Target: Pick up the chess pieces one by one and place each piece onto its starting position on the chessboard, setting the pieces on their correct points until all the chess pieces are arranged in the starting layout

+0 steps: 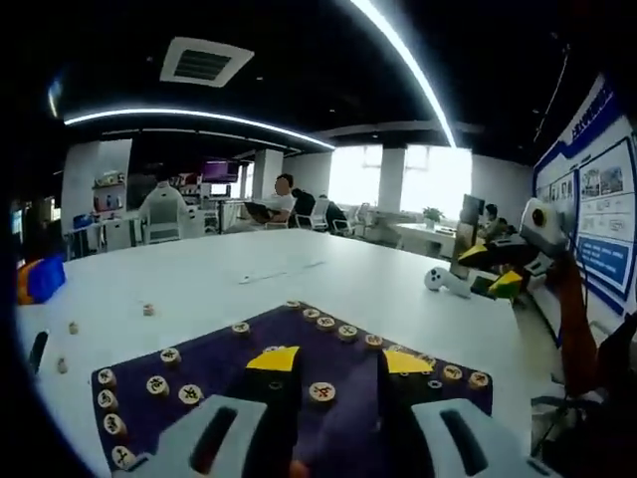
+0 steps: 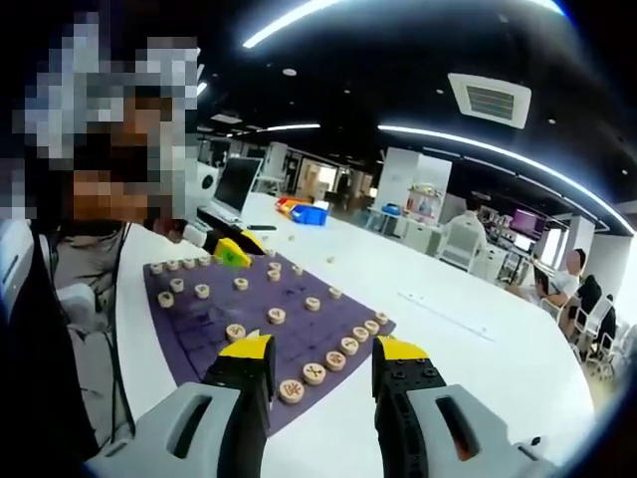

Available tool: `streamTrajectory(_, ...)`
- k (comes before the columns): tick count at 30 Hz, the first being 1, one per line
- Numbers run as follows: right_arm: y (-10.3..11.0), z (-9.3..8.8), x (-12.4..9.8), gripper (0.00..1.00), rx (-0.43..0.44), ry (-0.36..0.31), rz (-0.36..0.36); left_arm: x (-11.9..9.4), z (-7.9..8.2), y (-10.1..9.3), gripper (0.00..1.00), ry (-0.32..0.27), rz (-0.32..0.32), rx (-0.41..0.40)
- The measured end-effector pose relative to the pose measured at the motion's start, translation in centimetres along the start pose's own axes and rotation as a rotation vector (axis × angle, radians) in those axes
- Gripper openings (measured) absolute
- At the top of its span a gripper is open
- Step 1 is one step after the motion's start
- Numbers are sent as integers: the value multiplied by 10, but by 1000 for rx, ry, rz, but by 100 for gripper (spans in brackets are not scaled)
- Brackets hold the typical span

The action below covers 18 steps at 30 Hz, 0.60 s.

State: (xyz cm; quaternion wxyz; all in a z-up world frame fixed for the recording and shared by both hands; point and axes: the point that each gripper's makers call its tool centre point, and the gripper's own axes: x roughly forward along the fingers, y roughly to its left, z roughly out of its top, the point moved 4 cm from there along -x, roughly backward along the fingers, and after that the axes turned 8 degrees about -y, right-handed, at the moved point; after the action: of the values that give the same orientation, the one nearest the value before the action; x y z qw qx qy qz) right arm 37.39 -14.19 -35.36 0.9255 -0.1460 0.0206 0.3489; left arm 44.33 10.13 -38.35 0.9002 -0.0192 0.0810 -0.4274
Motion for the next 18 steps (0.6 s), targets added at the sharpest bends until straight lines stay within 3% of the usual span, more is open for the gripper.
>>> streamTrajectory(9, -1, 1, -2, 40, 2, -8, -3, -17, 19, 13, 36, -38, 35, 39)
streamTrajectory(14, -1, 2, -2, 40, 6, -13, -1, -27, 29, 15, 36, -67, 30, 11)
streamTrajectory(18, -1, 2, -2, 40, 6, -13, -2, -36, 40, 21, 37, -98, 45, 58)
